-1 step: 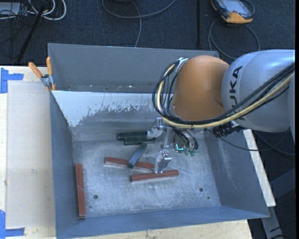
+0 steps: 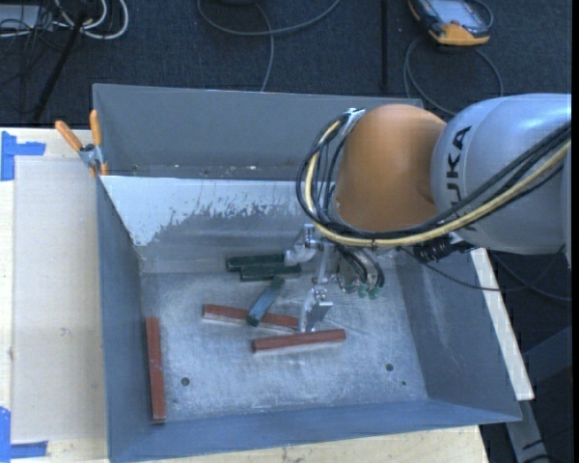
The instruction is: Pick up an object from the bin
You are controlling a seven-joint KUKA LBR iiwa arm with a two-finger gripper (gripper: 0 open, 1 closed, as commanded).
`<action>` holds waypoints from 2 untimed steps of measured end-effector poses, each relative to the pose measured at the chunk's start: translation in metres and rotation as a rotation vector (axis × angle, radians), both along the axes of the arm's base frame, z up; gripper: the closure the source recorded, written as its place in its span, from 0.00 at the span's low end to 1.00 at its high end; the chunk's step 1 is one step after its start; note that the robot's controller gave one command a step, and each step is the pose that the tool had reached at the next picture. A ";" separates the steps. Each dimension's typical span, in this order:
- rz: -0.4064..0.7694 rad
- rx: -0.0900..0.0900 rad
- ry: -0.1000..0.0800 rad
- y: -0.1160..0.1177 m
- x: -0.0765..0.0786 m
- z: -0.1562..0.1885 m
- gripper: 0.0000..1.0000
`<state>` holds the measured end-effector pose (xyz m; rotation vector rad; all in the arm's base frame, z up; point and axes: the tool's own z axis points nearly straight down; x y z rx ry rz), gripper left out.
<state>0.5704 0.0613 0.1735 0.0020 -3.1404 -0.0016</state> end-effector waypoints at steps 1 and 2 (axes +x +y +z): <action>0.077 0.001 0.000 -0.030 -0.038 -0.099 1.00; 0.077 0.001 0.000 -0.030 -0.038 -0.099 1.00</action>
Offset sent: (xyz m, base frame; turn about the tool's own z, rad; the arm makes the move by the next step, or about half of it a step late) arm 0.0000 0.0000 0.0000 0.0000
